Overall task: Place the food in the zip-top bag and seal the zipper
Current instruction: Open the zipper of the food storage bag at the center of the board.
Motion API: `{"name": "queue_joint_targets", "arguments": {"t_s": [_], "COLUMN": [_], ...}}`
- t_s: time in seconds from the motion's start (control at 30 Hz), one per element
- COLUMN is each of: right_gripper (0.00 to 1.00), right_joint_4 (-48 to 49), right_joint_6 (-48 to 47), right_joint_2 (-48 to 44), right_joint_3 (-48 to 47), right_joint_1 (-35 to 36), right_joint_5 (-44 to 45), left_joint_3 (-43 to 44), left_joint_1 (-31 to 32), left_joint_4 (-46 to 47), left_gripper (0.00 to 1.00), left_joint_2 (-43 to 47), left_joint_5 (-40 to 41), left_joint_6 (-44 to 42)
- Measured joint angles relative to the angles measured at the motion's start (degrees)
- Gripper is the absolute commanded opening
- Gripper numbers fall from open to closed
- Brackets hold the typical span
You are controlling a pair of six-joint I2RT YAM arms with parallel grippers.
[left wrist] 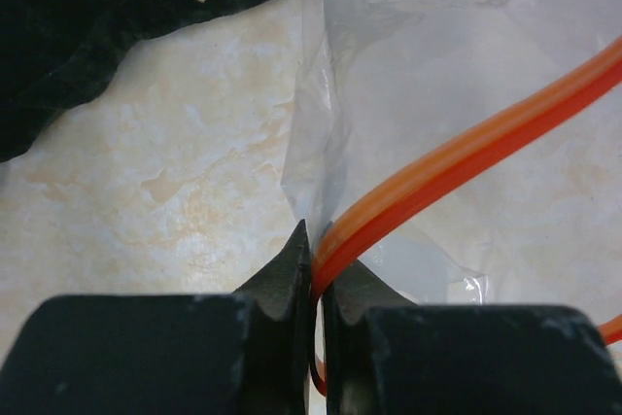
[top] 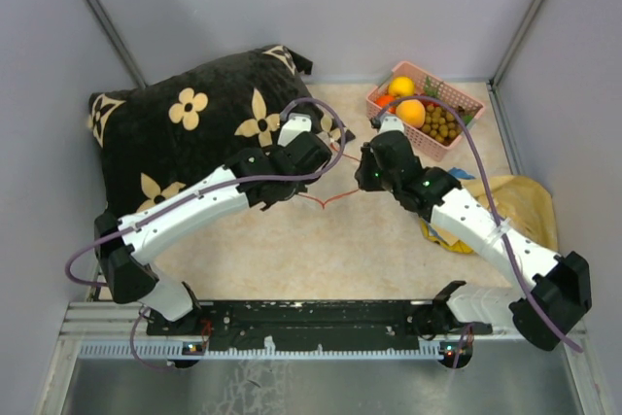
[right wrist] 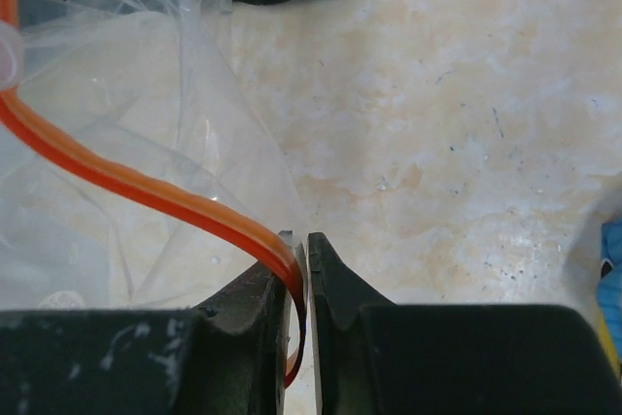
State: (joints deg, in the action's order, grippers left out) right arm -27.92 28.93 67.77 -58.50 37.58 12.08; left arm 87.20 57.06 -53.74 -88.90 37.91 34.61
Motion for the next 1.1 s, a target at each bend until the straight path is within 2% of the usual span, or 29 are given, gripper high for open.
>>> {"name": "queue_joint_targets", "arguments": {"t_s": [0.1, 0.23, 0.3, 0.43, 0.53, 0.63, 0.9, 1.1], "right_gripper": [0.09, 0.01, 0.0, 0.0, 0.0, 0.0, 0.13, 0.25], "right_joint_4": [1.4, 2.45, 2.69, 3.06, 3.13, 3.21, 3.02, 3.21], "right_joint_6": [-1.01, -1.97, -2.25, -2.34, -2.32, -2.32, -3.52, -4.5], "right_joint_2": [0.2, 1.49, 2.82, 5.01, 7.41, 10.1, 17.31, 20.06], "right_joint_3": [0.0, -0.17, -0.5, -0.59, -1.49, -3.19, -8.94, -10.29], "right_joint_1": [0.0, 0.0, 0.0, 0.0, 0.0, 0.0, -0.02, -0.17], "right_joint_5": [-2.67, -5.33, -6.99, -10.34, -12.31, -13.2, -11.76, -11.78], "left_joint_3": [1.07, 3.08, 3.17, 1.79, 1.38, 1.38, 0.11, -0.37], "left_joint_1": [-0.02, -0.07, -0.07, -0.07, -0.15, -1.05, -12.04, -13.57], "left_joint_4": [-1.53, -4.04, -4.68, -5.05, -5.05, -4.92, -0.59, 3.56], "left_gripper": [0.07, 0.12, 0.13, 0.1, 0.0, 0.0, 0.0, 0.0], "left_joint_2": [0.0, 0.02, 0.42, 1.99, 2.58, 2.49, 1.25, -0.02], "left_joint_5": [-0.81, -1.9, -2.25, -3.08, -3.65, -4.76, -13.62, -17.92], "left_joint_6": [0.09, 0.79, 1.62, 2.12, 1.75, 0.52, -4.22, -7.5]}}
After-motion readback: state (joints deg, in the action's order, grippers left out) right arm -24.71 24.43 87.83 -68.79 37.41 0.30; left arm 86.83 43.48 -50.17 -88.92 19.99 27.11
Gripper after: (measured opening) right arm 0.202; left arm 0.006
